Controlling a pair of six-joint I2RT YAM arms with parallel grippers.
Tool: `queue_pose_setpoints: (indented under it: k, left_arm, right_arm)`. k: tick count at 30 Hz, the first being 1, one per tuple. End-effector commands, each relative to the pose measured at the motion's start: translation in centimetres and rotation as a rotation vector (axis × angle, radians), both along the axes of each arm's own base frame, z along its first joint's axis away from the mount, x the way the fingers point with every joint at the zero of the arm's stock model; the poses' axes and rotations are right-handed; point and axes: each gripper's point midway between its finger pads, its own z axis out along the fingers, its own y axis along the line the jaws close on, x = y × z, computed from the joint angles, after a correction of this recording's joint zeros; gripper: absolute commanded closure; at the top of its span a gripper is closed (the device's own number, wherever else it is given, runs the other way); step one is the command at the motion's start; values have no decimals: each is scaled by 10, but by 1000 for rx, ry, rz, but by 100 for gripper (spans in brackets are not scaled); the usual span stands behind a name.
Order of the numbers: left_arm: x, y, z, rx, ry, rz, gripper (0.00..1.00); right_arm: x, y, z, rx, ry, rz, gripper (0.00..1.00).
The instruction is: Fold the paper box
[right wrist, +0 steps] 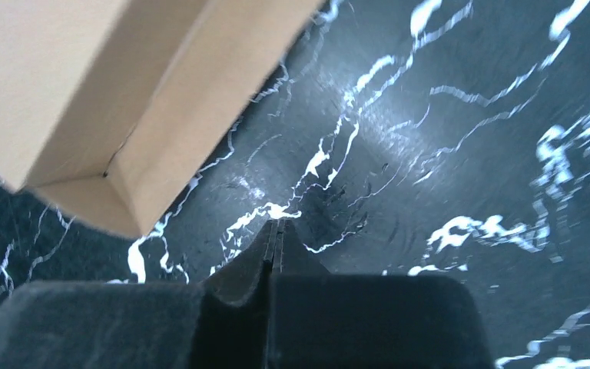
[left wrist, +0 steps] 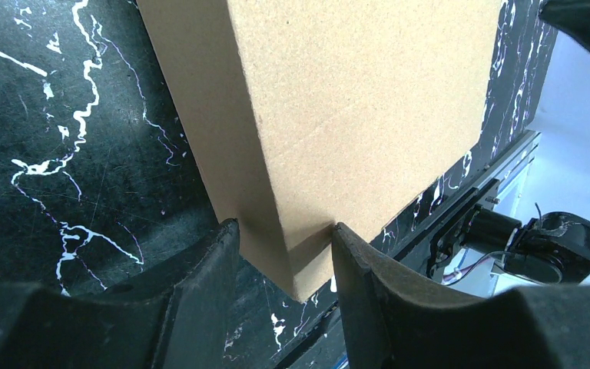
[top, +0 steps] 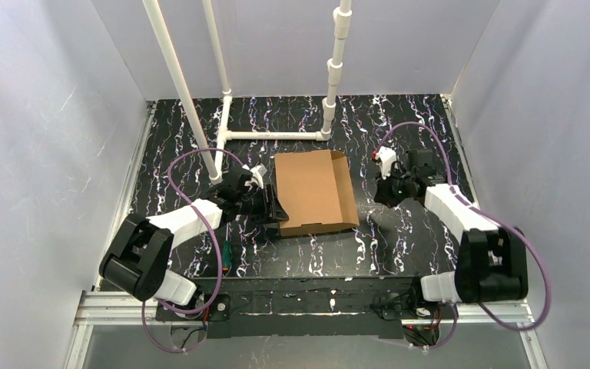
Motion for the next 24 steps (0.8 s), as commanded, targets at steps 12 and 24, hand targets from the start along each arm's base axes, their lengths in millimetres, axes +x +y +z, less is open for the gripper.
queue_pose_setpoints:
  k: [12, 24]
  left_arm:
    - [-14, 8, -16, 56, 57, -12, 55]
    - [-10, 0, -11, 15, 40, -26, 55]
  right_arm:
    - [-25, 38, -55, 270, 509, -209, 99]
    - [-53, 97, -27, 374, 507, 39, 99]
